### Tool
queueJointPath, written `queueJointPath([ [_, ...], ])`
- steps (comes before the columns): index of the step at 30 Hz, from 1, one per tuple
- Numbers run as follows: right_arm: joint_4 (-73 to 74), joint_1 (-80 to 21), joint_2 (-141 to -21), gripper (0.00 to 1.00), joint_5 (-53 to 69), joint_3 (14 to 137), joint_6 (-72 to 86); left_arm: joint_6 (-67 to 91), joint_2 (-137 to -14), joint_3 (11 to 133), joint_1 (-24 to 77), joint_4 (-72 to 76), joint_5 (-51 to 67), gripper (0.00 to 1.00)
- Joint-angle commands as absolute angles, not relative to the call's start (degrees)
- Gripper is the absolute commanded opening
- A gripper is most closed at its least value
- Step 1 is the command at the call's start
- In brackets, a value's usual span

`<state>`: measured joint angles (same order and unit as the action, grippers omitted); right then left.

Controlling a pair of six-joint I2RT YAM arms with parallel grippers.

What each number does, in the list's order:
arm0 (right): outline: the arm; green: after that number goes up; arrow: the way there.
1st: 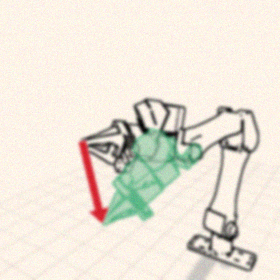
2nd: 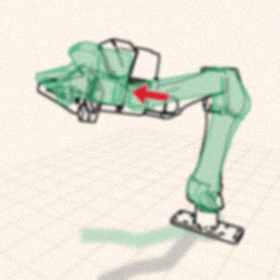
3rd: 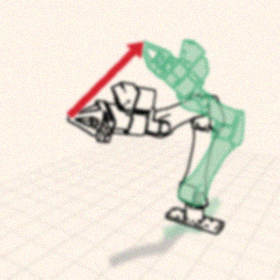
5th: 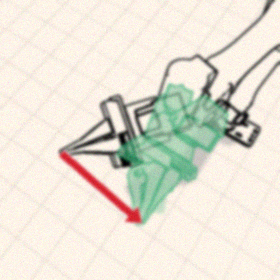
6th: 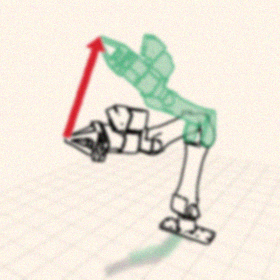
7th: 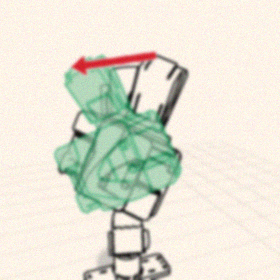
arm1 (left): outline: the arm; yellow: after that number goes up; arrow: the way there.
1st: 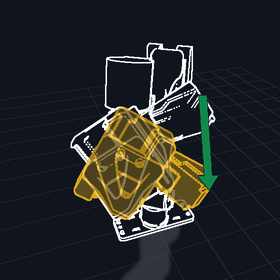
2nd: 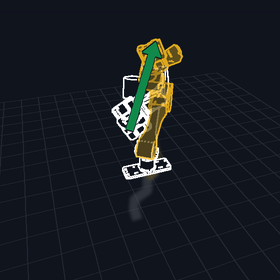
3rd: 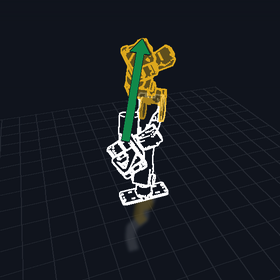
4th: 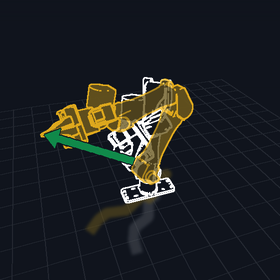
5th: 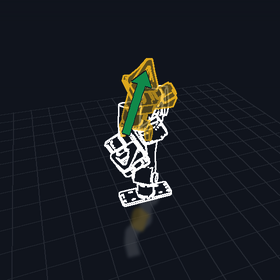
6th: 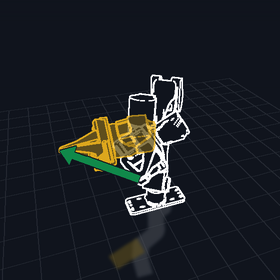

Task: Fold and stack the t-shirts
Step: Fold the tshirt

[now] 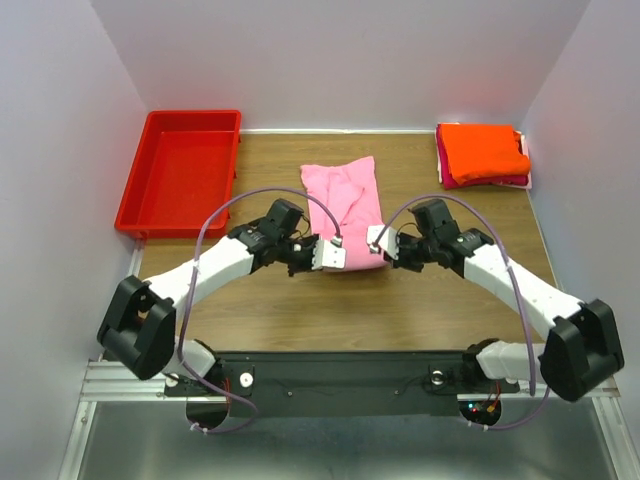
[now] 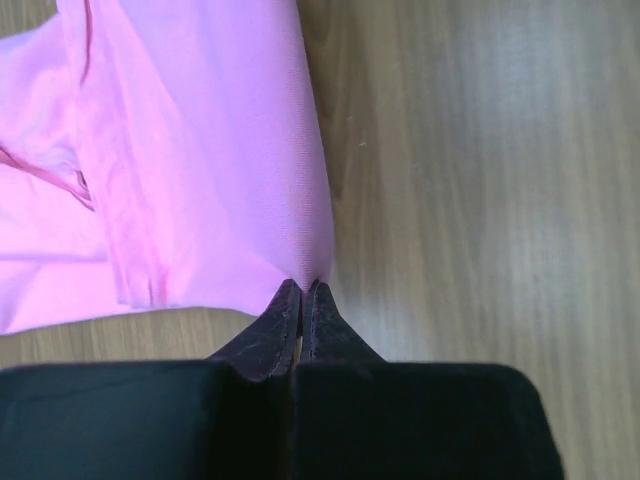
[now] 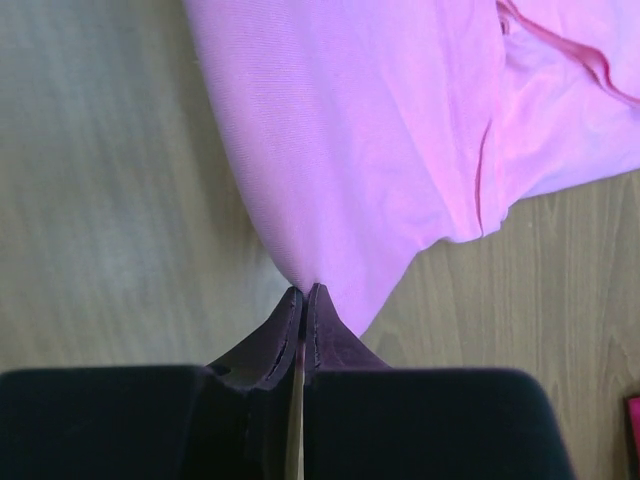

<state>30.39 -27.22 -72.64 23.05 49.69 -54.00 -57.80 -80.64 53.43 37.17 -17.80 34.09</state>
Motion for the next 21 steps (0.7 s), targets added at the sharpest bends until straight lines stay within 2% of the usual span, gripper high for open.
queueJointPath([
  [1,40.51,-30.48,-64.88,0.01,25.57,50.55,-53.96,-60.37,-74.80,54.06,39.81,-28.89,39.11,0.00],
  [5,47.53,-36.10,-57.50,0.00,27.77,50.18,-53.27,-60.47,-69.88,51.42,46.38,-33.82,40.43,0.00],
  [10,51.59,-42.70,-51.95,0.01,30.06,51.67,-48.61,-57.40,-63.55,48.96,49.66,-36.56,43.50,0.00],
  [16,54.58,-42.98,-56.51,0.00,27.01,57.03,-50.88,-52.22,-61.96,50.09,49.31,-34.81,41.14,0.00],
  [21,53.35,-42.63,-64.85,0.01,20.31,60.99,-54.13,-52.64,-66.07,55.00,40.80,-34.10,45.70,0.00],
])
